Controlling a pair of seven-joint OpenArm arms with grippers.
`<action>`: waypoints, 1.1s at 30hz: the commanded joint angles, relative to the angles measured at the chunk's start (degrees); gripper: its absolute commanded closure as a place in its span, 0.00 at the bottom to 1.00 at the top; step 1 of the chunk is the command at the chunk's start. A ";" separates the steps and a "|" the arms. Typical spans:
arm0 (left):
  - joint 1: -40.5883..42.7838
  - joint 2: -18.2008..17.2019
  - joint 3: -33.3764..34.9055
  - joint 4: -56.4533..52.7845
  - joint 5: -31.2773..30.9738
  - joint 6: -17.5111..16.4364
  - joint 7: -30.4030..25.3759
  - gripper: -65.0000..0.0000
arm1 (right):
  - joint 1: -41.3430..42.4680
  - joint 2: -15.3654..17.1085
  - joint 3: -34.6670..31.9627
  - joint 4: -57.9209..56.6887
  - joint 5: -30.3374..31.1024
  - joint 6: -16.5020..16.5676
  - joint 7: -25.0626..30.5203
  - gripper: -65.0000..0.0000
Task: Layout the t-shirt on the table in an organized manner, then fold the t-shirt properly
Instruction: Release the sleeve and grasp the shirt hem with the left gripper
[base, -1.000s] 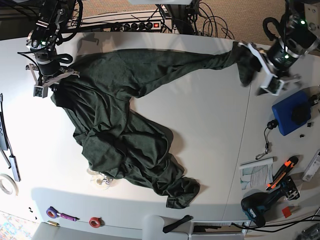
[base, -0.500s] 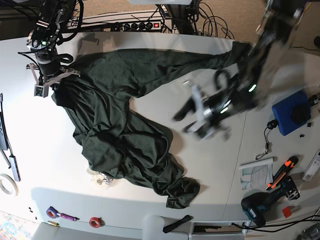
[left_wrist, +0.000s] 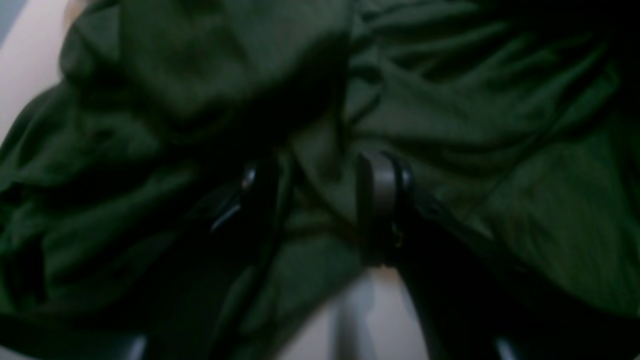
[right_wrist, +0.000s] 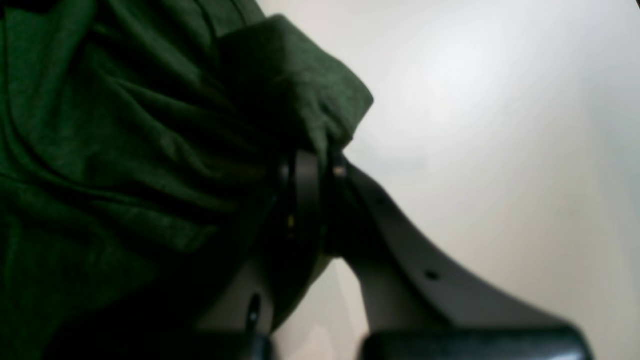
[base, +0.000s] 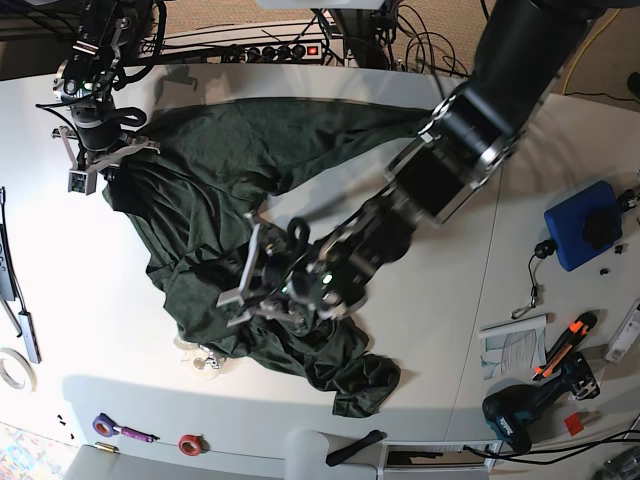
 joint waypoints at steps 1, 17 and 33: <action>-3.26 2.08 -0.37 -1.31 -0.50 -0.39 -2.38 0.59 | 0.26 0.74 0.35 1.09 0.37 -0.24 1.27 1.00; -8.46 5.30 -0.22 -19.82 7.89 -0.85 -18.03 0.59 | 0.28 0.72 0.35 1.09 0.39 -0.24 1.31 1.00; -8.00 5.30 -0.22 -20.44 9.18 4.33 -23.98 0.59 | 0.28 0.72 0.35 1.09 0.39 -0.24 1.31 1.00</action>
